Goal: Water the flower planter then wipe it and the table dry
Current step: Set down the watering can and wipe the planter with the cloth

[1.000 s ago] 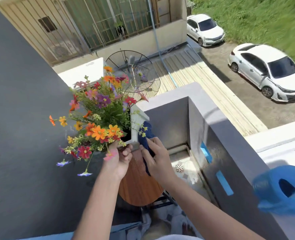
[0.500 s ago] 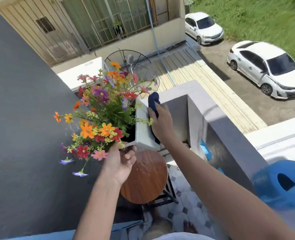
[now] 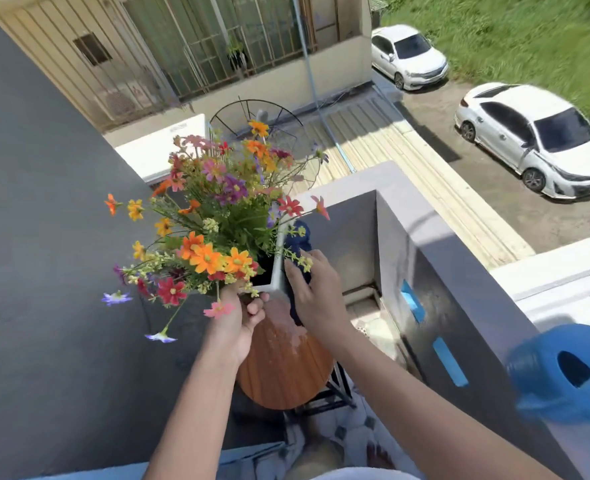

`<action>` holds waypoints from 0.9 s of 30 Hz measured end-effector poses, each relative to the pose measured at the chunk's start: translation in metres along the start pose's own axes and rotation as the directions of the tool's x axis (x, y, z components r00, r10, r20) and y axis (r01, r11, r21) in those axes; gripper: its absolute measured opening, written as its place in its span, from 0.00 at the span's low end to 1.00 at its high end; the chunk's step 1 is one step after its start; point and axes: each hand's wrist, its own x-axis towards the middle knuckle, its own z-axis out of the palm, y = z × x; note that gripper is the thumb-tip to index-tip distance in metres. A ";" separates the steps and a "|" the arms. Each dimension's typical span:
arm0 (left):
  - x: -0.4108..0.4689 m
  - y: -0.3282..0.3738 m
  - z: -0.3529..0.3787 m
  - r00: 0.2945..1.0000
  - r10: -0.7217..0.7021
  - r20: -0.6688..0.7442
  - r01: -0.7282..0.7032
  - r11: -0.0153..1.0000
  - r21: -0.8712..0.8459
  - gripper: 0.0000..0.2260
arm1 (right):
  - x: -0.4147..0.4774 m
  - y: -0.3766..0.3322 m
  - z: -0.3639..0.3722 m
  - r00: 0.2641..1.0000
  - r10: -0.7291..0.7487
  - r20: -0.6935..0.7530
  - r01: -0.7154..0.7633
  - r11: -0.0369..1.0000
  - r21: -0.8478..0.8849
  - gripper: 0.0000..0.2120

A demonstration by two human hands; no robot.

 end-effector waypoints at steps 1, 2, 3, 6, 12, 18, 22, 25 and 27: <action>0.000 -0.002 0.001 1.000 0.012 -0.012 -0.011 0.999 0.035 0.12 | -0.001 -0.006 -0.001 1.000 -0.004 -0.004 0.004 0.999 0.036 0.08; 0.000 -0.002 0.001 1.000 0.020 -0.021 -0.018 0.998 0.060 0.13 | 0.000 -0.011 -0.001 1.000 -0.001 -0.002 0.001 0.997 0.073 0.07; -0.001 -0.002 0.002 1.000 0.025 -0.012 -0.024 0.997 0.071 0.13 | 0.002 -0.014 -0.002 1.000 0.005 0.005 -0.006 0.995 0.101 0.07; -0.003 0.006 0.000 0.997 0.030 0.064 -0.038 0.991 0.128 0.13 | 0.014 -0.013 -0.006 1.000 0.006 -0.002 -0.006 0.994 0.113 0.09; 0.001 0.022 -0.022 0.994 -0.011 0.107 -0.012 0.979 0.204 0.15 | 0.042 -0.004 -0.026 0.997 -0.062 -0.036 0.064 0.996 0.063 0.07; 0.004 0.022 -0.035 0.999 -0.018 0.043 0.005 0.960 0.281 0.16 | 0.067 -0.006 -0.055 0.974 0.101 0.203 -0.116 0.991 0.063 0.18; 0.005 0.022 -0.044 0.997 -0.039 0.072 0.011 0.937 0.349 0.16 | 0.069 -0.004 -0.072 0.927 0.201 0.318 -0.252 0.959 0.130 0.20; 0.003 0.024 -0.052 0.992 -0.052 0.119 0.003 0.924 0.382 0.18 | 0.066 -0.003 -0.076 0.883 0.290 0.370 -0.345 0.934 0.092 0.19; -0.003 0.025 -0.054 0.991 -0.044 0.129 -0.011 0.918 0.395 0.19 | 0.067 0.006 -0.076 0.855 0.339 0.392 -0.379 0.925 0.025 0.29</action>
